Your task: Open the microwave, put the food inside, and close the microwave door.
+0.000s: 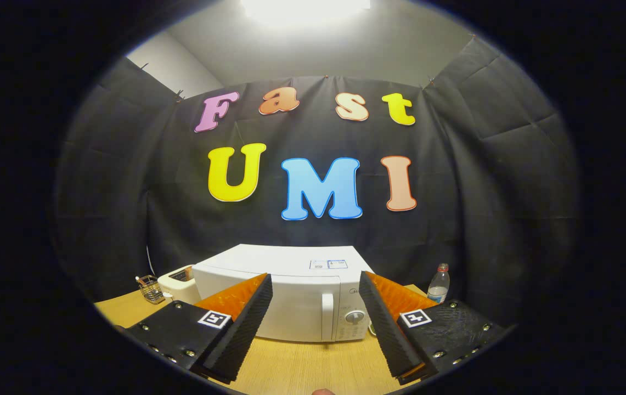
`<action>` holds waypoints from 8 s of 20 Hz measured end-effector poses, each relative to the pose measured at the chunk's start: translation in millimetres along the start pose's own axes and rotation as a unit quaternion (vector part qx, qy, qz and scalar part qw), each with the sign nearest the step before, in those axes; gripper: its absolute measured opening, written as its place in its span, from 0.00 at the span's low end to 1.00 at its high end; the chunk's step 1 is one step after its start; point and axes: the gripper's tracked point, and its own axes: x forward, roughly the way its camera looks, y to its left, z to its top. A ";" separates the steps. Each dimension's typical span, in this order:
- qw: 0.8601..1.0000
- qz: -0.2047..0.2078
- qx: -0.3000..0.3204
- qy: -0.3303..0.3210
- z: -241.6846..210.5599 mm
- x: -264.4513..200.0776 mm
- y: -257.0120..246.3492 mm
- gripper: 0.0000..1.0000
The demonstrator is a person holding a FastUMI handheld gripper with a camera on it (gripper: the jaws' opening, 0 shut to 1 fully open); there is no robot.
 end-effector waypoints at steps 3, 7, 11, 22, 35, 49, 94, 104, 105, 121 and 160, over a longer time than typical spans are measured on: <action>1.000 0.009 -0.003 0.027 -24.2 30.6 -3.0 0.96; 0.998 0.011 0.000 0.057 -54.0 68.9 -13.5 0.97; 0.995 0.012 0.020 0.092 -89.0 103.3 -20.4 0.94; 0.989 -0.009 -0.007 0.149 -142.8 139.2 -21.0 0.29; 0.983 0.025 -0.037 0.176 -140.9 97.2 -12.0 0.14; 0.976 0.073 0.009 0.207 -149.4 -32.6 61.3 0.23; 0.963 0.222 0.044 0.144 -115.5 -187.5 200.3 1.00; 0.981 0.075 0.062 0.170 -151.7 -175.7 38.9 1.00; 0.980 0.060 0.073 0.176 -158.5 -176.5 26.7 1.00; 0.935 -0.020 0.219 0.277 -255.5 -207.0 -19.2 0.75; 0.954 0.119 0.192 0.198 -121.0 21.8 86.7 0.08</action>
